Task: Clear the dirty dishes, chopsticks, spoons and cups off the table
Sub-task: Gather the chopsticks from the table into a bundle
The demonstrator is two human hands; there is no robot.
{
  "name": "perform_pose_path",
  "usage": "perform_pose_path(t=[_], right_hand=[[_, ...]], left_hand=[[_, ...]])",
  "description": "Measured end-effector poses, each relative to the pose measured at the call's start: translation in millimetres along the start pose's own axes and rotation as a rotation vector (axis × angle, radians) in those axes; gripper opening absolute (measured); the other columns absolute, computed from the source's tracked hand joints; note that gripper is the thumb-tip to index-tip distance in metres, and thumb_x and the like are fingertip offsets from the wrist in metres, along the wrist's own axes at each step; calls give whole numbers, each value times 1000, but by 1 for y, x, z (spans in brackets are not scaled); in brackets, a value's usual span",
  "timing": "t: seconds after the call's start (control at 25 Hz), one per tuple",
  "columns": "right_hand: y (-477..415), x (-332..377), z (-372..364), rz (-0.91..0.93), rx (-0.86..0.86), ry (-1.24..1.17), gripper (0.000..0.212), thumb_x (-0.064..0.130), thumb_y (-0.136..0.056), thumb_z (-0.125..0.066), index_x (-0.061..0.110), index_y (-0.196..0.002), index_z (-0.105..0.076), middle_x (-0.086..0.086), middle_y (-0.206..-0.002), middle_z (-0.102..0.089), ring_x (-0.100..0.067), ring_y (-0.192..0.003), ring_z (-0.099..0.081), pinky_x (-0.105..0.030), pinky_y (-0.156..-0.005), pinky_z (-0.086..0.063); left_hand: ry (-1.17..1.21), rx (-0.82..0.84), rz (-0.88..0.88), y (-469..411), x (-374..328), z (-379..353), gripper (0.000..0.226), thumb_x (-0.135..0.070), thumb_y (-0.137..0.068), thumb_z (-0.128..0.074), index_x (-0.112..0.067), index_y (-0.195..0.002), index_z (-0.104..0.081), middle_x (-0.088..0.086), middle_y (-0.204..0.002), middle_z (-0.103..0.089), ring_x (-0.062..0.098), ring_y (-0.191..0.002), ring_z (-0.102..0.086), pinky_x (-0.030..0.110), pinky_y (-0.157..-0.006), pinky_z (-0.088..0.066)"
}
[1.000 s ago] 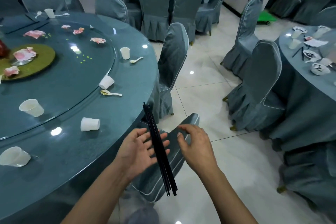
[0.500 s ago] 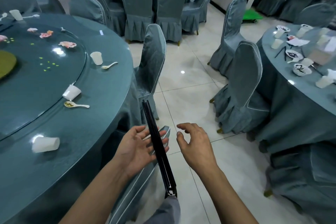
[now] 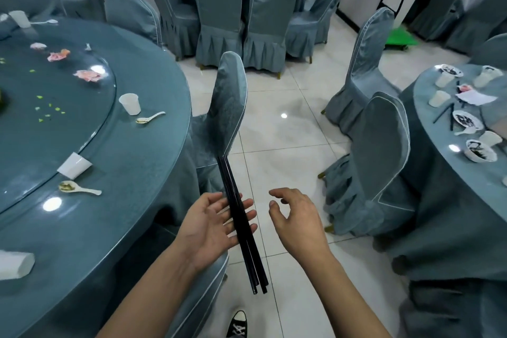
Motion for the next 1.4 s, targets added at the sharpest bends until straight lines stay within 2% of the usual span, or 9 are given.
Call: perform_pose_path(t=[0.44, 0.52, 0.64, 0.8, 0.92, 1.04, 1.2, 1.4], right_hand=[[-161, -30, 19, 82, 94, -52, 26, 32, -99, -56, 34, -124, -65, 18, -120, -63, -4, -108, -53, -20, -93, -38], [-204, -39, 23, 112, 106, -70, 25, 32, -99, -56, 34, -123, -65, 19, -119, -63, -5, -108, -53, -22, -96, -39], [-269, -53, 32, 165, 140, -101, 25, 30, -99, -58, 33, -122, -65, 19, -118, -63, -5, -109, -53, -24, -98, -40], [-349, -64, 46, 231, 211, -117, 24, 29, -98, -60, 34, -121, -66, 21, -116, -62, -2, -106, -53, -20, -93, -38], [-409, -62, 49, 296, 250, -132, 24, 29, -98, -61, 34, -120, -67, 20, -116, -63, -3, -105, -54, -24, -95, -42], [-453, -55, 43, 351, 300, -137, 23, 31, -98, -60, 35, -119, -67, 19, -115, -64, -5, -106, -55, -26, -95, -44], [-504, -43, 33, 416, 361, -147, 22, 31, -98, -59, 37, -118, -66, 19, -113, -63, -4, -107, -55, -28, -97, -44], [-589, -19, 9, 485, 393, -139, 23, 31, -98, -58, 37, -118, -66, 19, -113, -63, -4, -107, -54, -28, -97, -43]], left_hand=[[46, -57, -83, -103, -52, -68, 56, -31, -83, -55, 0, -129, -60, 22, -127, -68, 40, -126, -59, 58, -103, -49], [67, -76, -113, -131, -64, -88, 55, -31, -83, -54, 0, -128, -60, 22, -127, -68, 39, -117, -63, 59, -104, -48], [126, -128, -155, -175, -84, -124, 54, -30, -80, -55, 0, -125, -61, 23, -124, -69, 39, -109, -66, 57, -95, -51], [190, -161, -223, -218, -112, -173, 54, -30, -82, -54, -1, -127, -61, 22, -124, -70, 39, -109, -66, 54, -91, -53], [224, -181, -278, -246, -134, -199, 49, -30, -90, -49, -1, -128, -61, 22, -125, -69, 39, -112, -66, 54, -93, -53], [256, -234, -317, -270, -153, -209, 49, -31, -94, -47, 0, -129, -60, 22, -125, -69, 40, -115, -65, 55, -97, -52], [293, -255, -383, -299, -185, -216, 54, -31, -89, -51, -1, -133, -57, 23, -126, -68, 39, -113, -67, 53, -91, -56], [338, -276, -449, -353, -241, -221, 59, -30, -87, -53, 0, -137, -55, 23, -127, -68, 39, -109, -67, 55, -95, -54]])
Point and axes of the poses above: each hand's wrist, its own y-axis away from the middle knuckle, its own z-axis out of the back of the hand, x = y × z, the point moved 1 cm from there along -y, towards the middle knuckle
